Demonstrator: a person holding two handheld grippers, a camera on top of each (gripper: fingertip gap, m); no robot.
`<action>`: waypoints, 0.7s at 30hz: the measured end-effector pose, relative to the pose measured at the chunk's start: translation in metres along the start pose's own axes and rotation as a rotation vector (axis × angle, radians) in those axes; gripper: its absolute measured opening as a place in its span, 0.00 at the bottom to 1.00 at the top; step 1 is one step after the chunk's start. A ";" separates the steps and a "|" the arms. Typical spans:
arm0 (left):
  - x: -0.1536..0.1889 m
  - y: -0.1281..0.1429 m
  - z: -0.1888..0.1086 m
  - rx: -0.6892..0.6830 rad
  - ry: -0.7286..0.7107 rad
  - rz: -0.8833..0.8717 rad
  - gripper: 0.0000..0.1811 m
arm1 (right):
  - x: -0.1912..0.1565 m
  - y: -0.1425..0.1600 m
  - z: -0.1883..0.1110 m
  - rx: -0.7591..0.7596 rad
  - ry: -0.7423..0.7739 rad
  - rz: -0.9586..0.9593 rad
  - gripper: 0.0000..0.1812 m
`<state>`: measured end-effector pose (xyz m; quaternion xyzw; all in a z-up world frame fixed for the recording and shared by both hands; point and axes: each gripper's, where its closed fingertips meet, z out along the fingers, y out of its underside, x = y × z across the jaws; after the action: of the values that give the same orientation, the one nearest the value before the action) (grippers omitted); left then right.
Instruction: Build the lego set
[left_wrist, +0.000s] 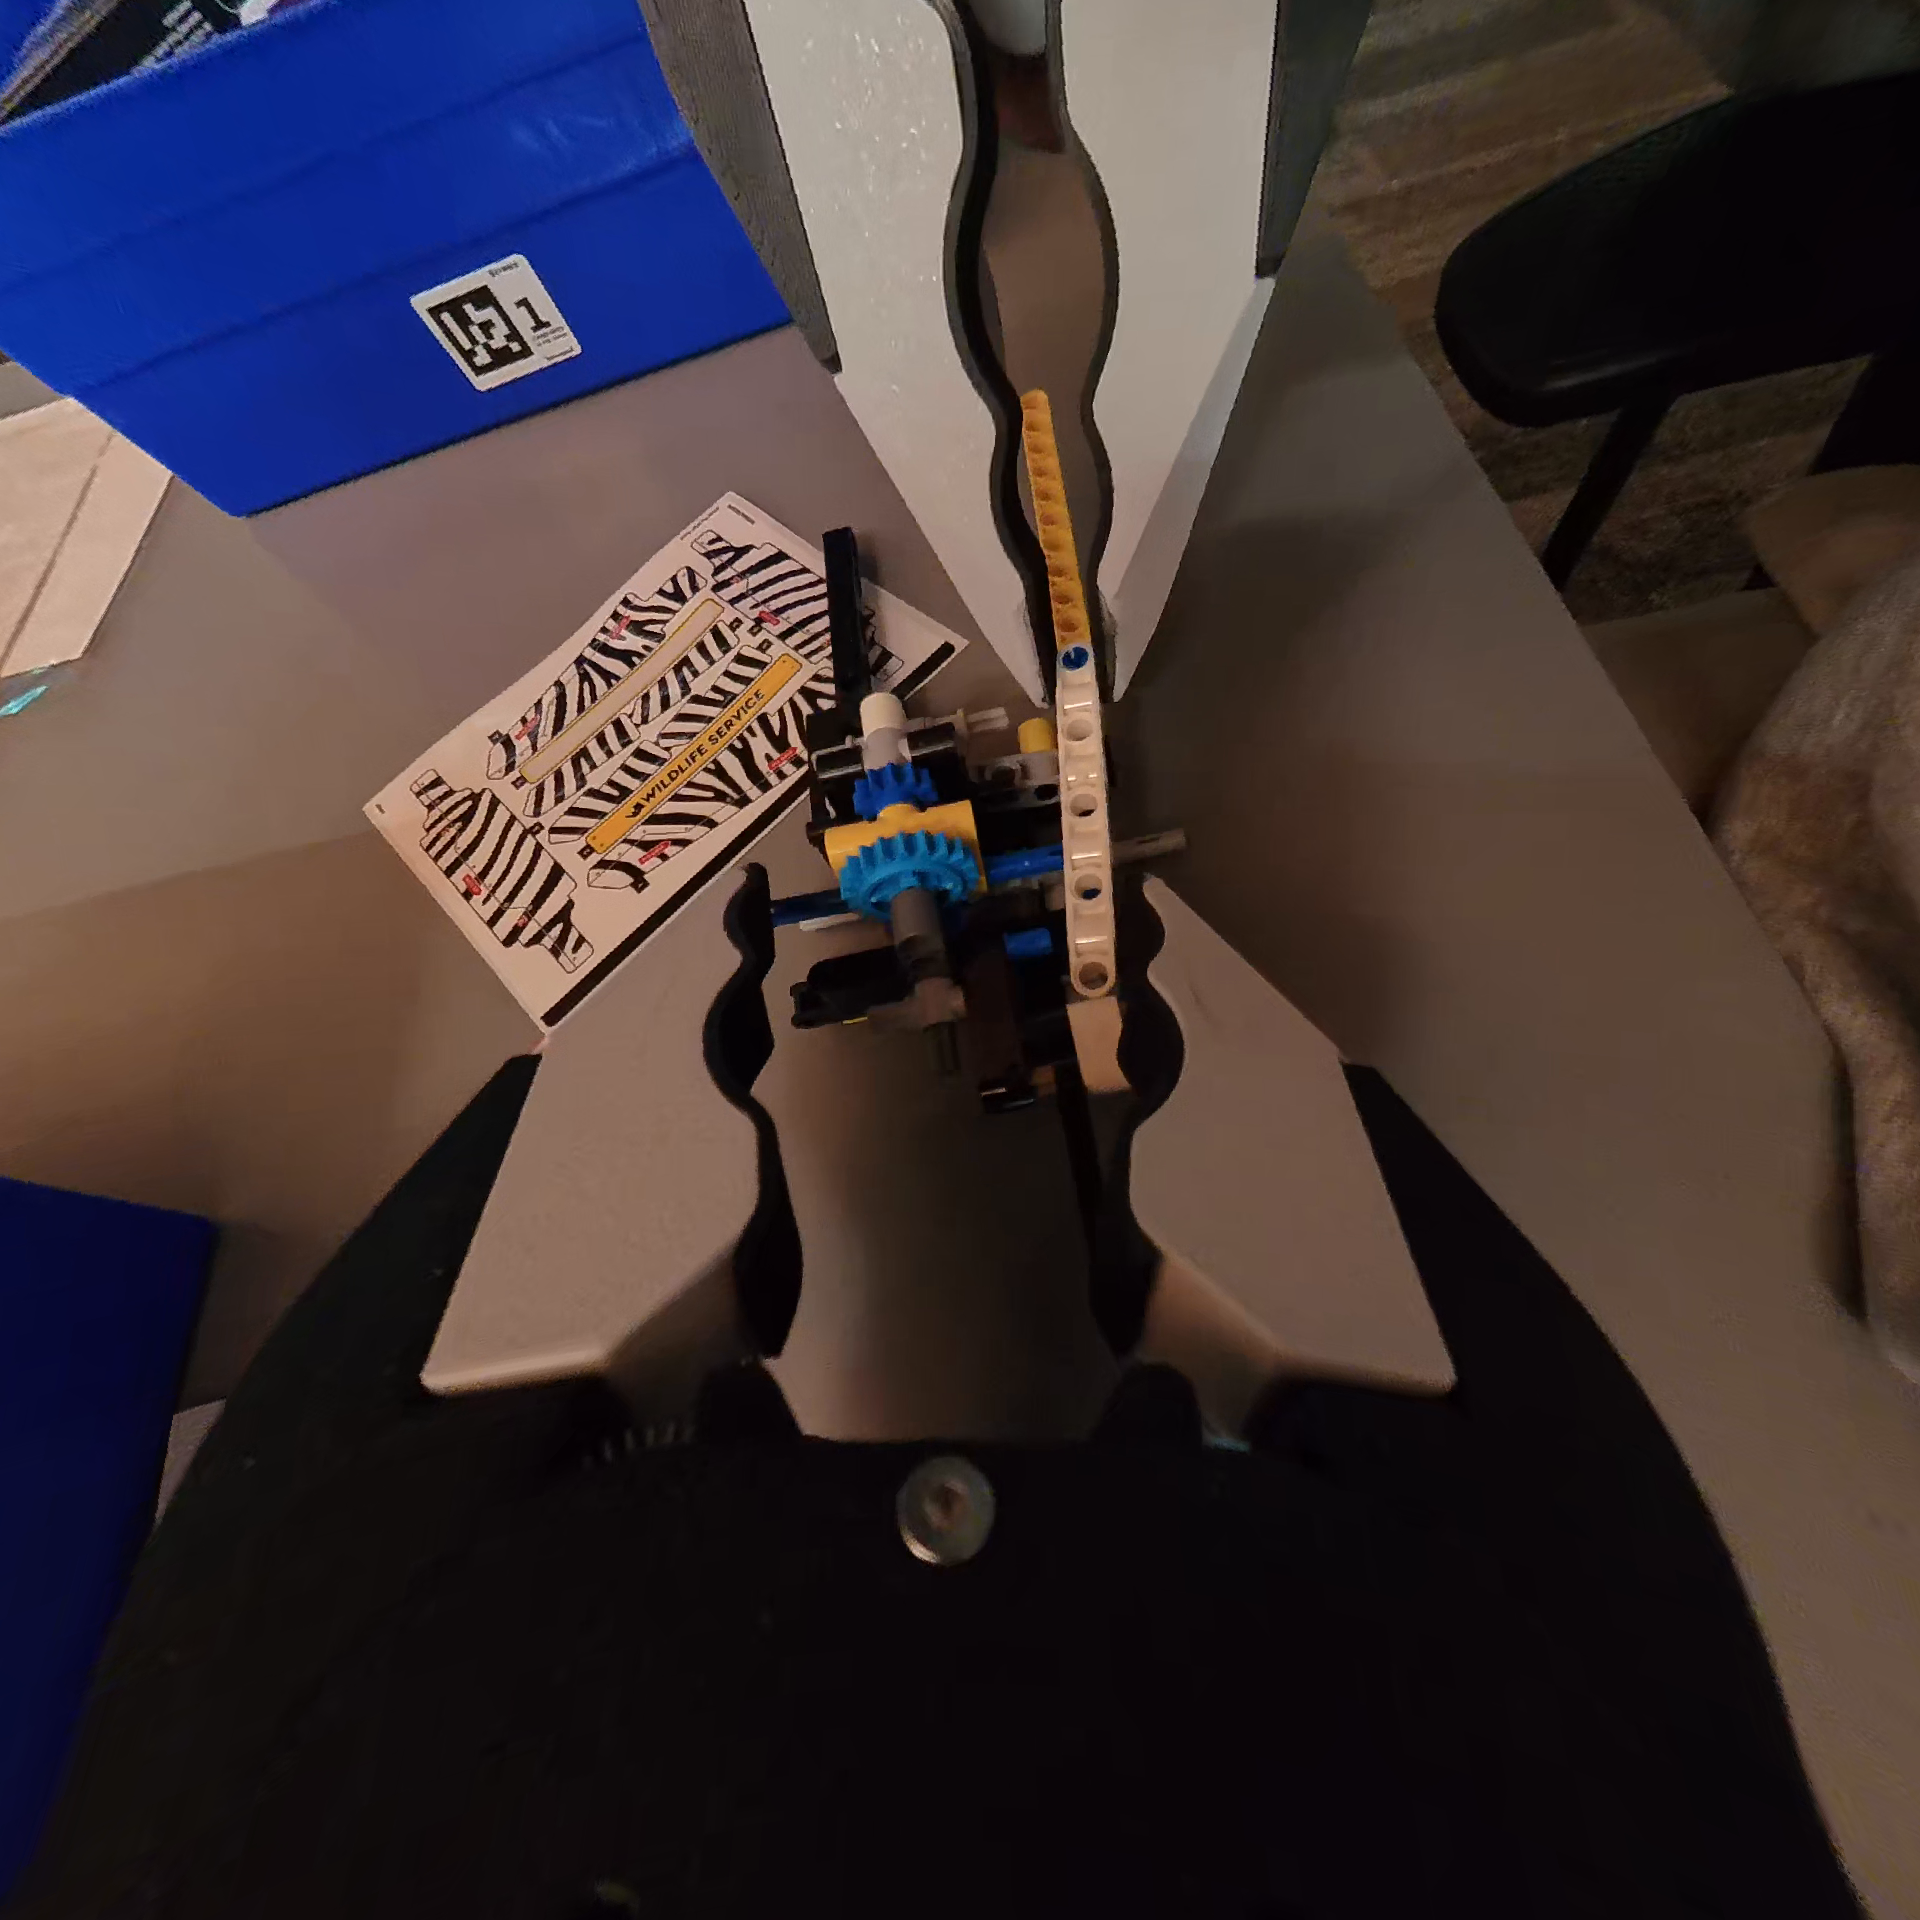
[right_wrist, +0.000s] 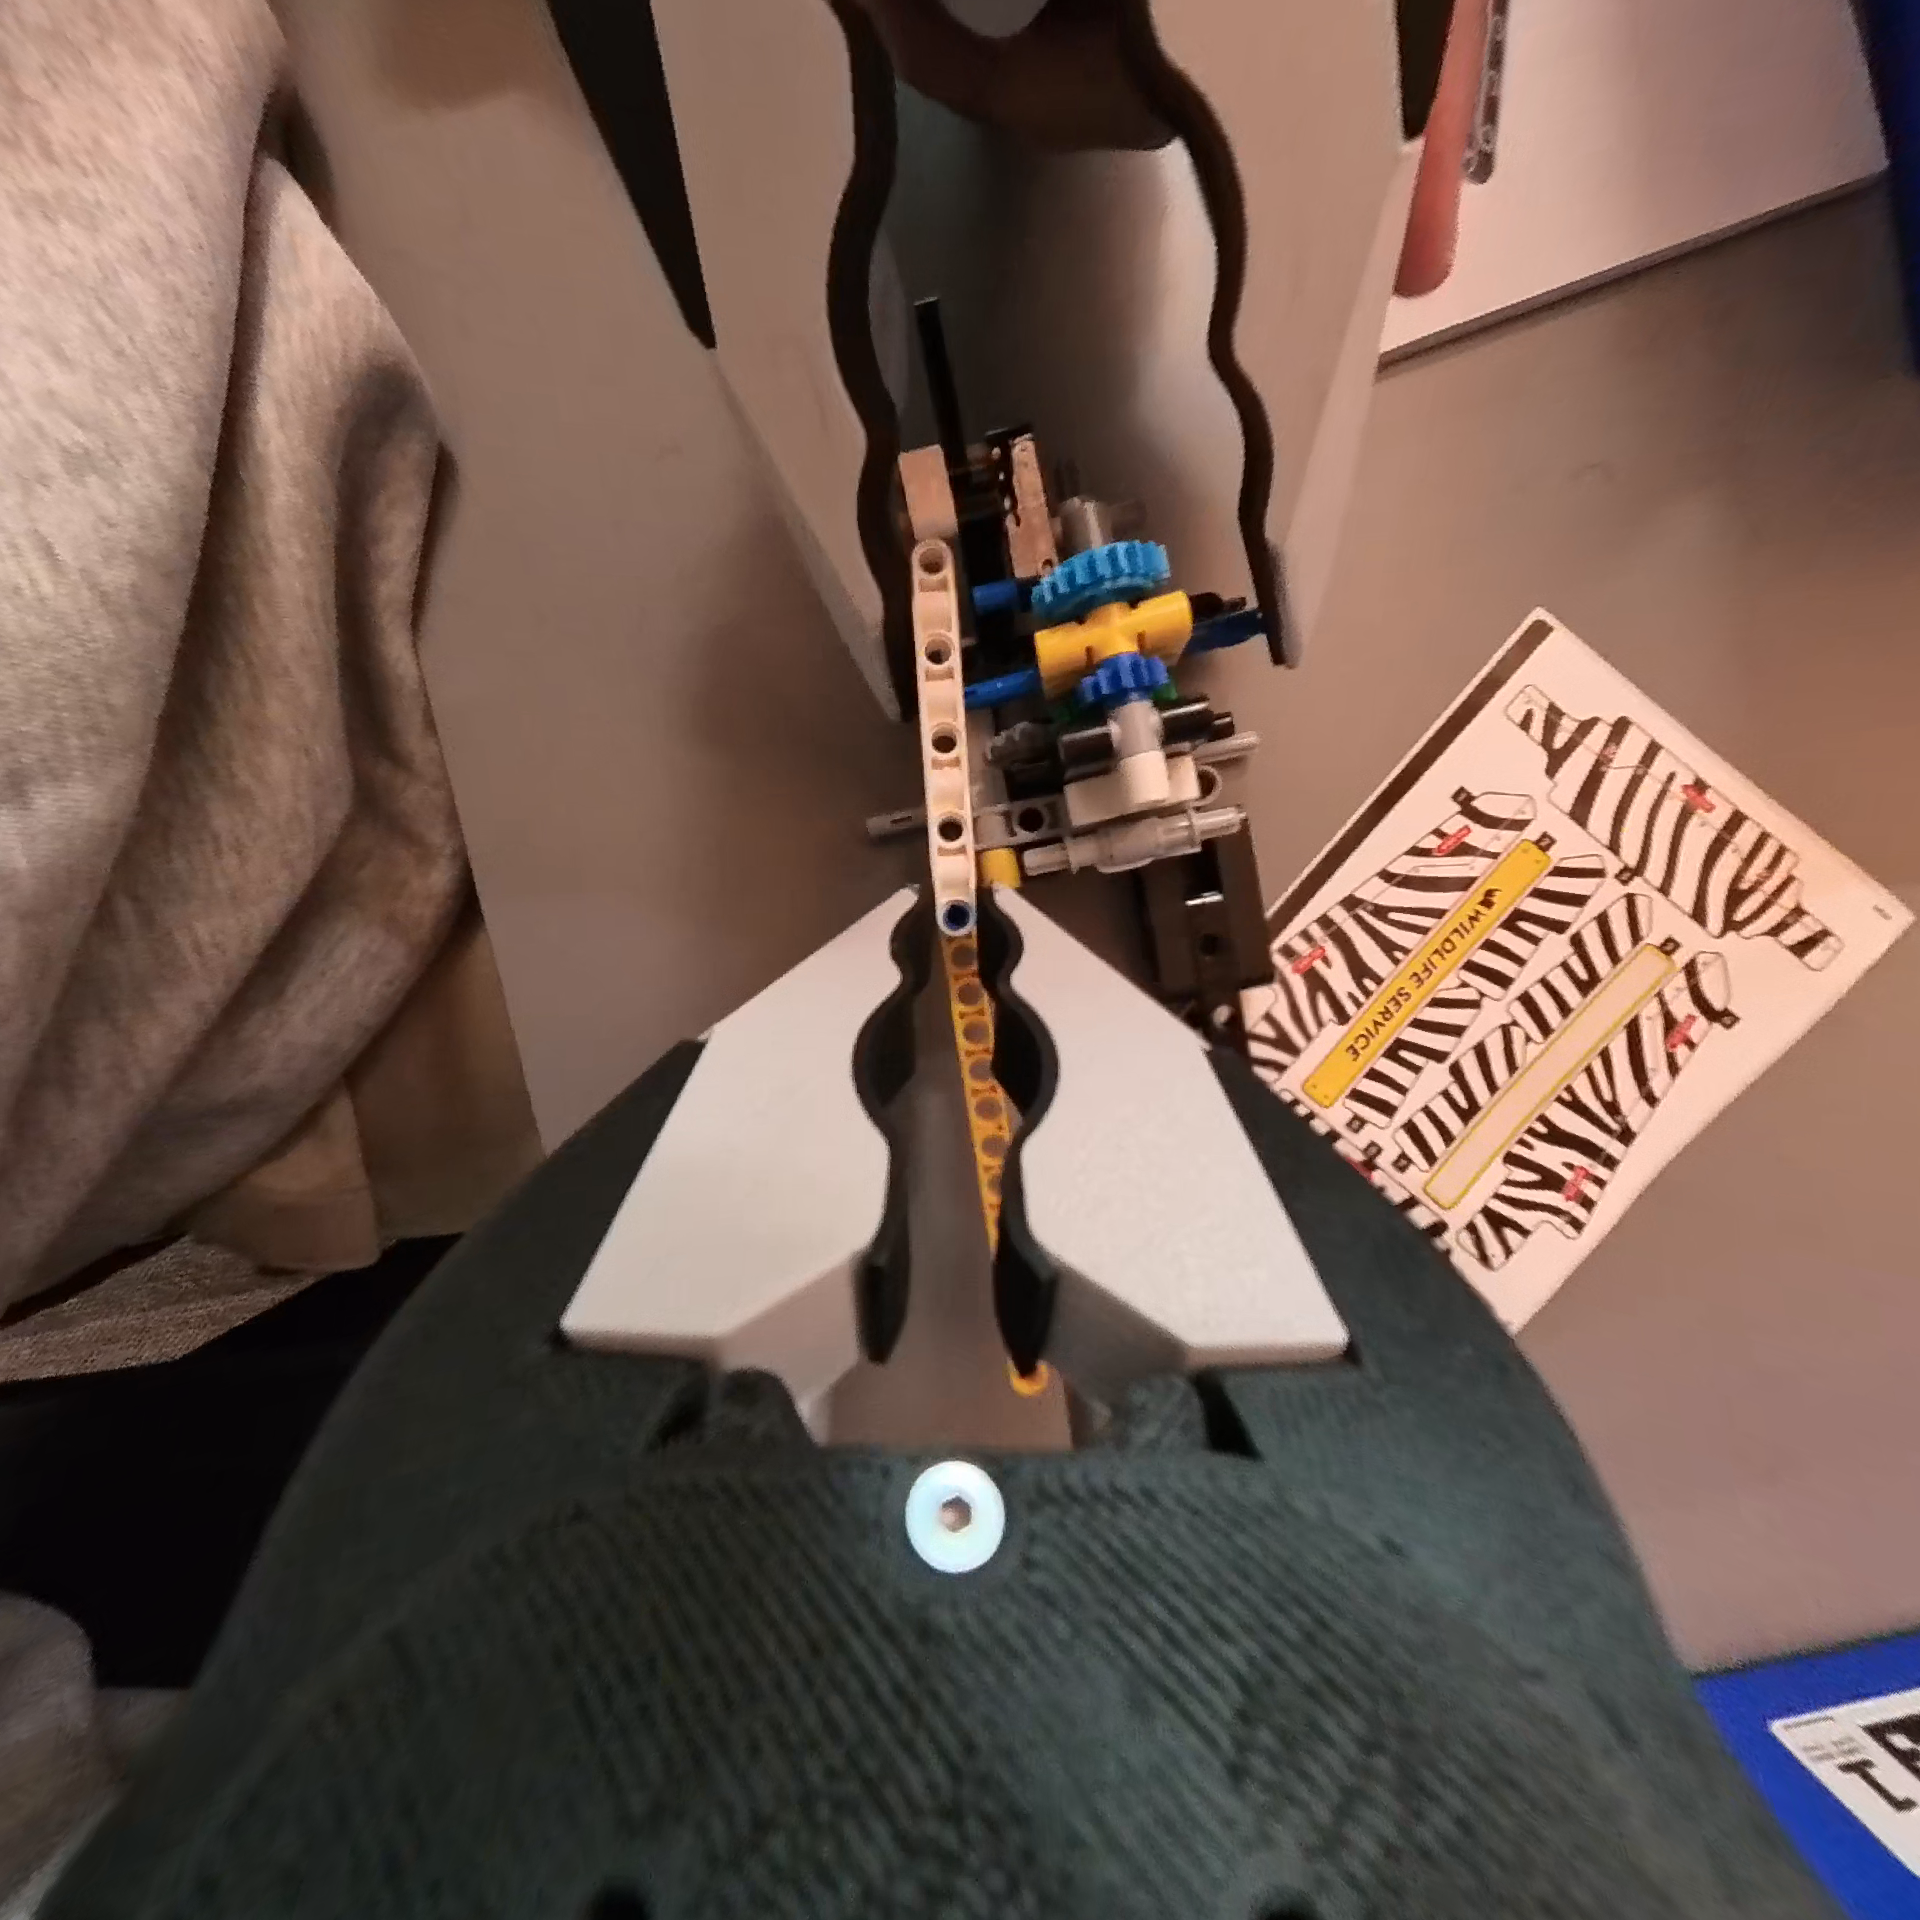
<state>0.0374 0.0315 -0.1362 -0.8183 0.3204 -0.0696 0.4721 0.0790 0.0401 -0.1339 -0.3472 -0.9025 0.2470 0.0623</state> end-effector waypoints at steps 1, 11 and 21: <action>0.000 0.000 0.000 -0.002 -0.001 0.002 0.37 | 0.000 0.000 0.000 0.005 -0.003 0.000 0.03; 0.000 0.001 0.000 -0.004 0.002 0.011 0.37 | 0.001 -0.004 -0.003 0.029 0.005 -0.015 0.03; -0.005 -0.004 -0.004 0.035 -0.007 -0.032 0.26 | 0.008 -0.004 -0.002 0.041 0.042 -0.022 0.03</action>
<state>0.0336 0.0328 -0.1300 -0.8153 0.3043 -0.0799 0.4861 0.0718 0.0438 -0.1306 -0.3407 -0.8996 0.2576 0.0910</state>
